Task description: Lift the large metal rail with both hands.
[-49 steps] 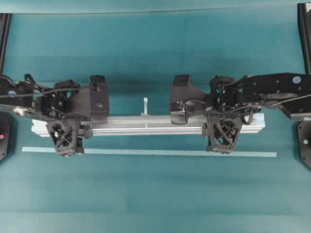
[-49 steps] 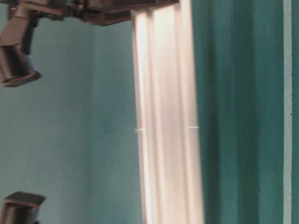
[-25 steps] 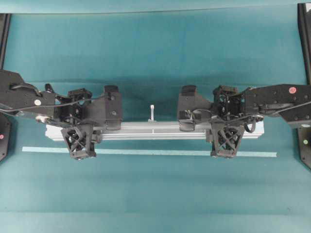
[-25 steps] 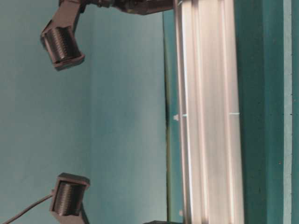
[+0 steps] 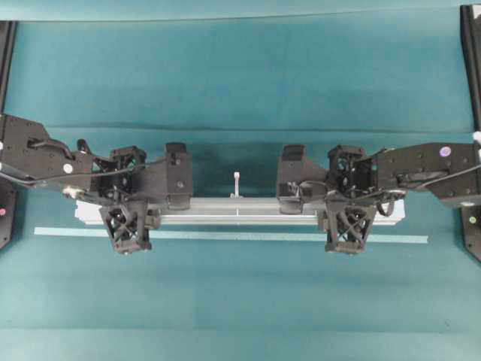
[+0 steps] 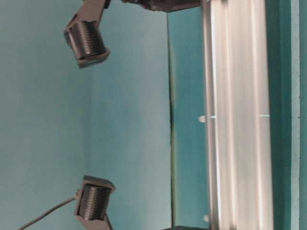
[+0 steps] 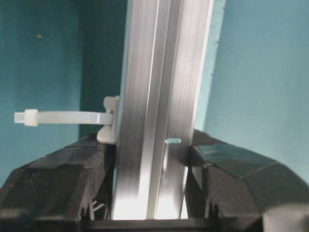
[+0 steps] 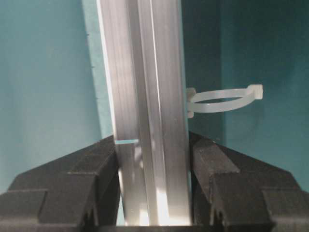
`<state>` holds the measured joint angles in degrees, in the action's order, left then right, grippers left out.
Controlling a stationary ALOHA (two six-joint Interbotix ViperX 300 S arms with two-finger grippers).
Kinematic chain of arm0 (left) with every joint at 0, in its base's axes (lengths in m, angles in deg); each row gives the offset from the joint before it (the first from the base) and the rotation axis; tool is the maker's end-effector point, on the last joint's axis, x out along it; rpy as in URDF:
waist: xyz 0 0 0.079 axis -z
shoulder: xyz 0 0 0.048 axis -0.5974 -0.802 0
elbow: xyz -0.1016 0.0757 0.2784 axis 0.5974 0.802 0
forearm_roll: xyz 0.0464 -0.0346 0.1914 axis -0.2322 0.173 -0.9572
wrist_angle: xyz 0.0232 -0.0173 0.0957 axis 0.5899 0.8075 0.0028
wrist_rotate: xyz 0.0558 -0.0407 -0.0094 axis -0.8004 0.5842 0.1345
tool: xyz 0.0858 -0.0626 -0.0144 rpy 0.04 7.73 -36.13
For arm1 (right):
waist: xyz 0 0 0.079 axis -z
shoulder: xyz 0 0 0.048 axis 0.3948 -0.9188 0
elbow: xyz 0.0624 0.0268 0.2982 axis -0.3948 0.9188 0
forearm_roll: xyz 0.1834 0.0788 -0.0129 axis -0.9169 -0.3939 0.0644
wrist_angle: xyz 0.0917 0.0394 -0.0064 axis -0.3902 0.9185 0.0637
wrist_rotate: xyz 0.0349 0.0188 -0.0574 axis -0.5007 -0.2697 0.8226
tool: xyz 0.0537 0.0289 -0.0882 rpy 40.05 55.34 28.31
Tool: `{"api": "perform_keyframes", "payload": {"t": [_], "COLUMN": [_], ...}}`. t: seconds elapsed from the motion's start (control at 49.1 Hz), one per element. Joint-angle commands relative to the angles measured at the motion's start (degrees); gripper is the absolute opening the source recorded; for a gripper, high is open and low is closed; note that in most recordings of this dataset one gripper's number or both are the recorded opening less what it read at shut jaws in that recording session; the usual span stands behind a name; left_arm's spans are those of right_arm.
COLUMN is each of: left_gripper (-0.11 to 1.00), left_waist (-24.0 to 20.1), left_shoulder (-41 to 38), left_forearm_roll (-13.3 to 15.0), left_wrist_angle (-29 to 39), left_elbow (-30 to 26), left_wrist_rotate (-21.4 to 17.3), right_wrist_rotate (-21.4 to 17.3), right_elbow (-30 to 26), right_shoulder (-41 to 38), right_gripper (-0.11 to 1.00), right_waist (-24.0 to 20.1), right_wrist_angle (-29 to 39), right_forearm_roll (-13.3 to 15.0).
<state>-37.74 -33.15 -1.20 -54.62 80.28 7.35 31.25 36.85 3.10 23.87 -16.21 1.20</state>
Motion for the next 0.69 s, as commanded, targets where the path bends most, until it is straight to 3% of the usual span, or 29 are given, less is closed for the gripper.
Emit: {"api": "perform_keyframes", "payload": {"t": [0.0,0.672], "left_gripper": [0.36,0.36], "left_waist": [0.0,-0.6], "left_shoulder": [0.1,-1.5], "left_forearm_roll": [0.3,0.3], "left_wrist_angle": [-2.3,-4.4], "left_elbow": [-0.9,-0.2], "left_wrist_rotate": [2.0,1.1], "right_wrist_rotate": [-0.6,-0.8], "right_elbow": [-1.0,0.9], "right_shoulder": [-0.3,-3.4], "right_gripper": [0.38,0.38], "right_waist": [-1.3,-1.4], "right_wrist_angle": [-2.9,-6.9], "right_forearm_roll": [-0.9,-1.7]}}
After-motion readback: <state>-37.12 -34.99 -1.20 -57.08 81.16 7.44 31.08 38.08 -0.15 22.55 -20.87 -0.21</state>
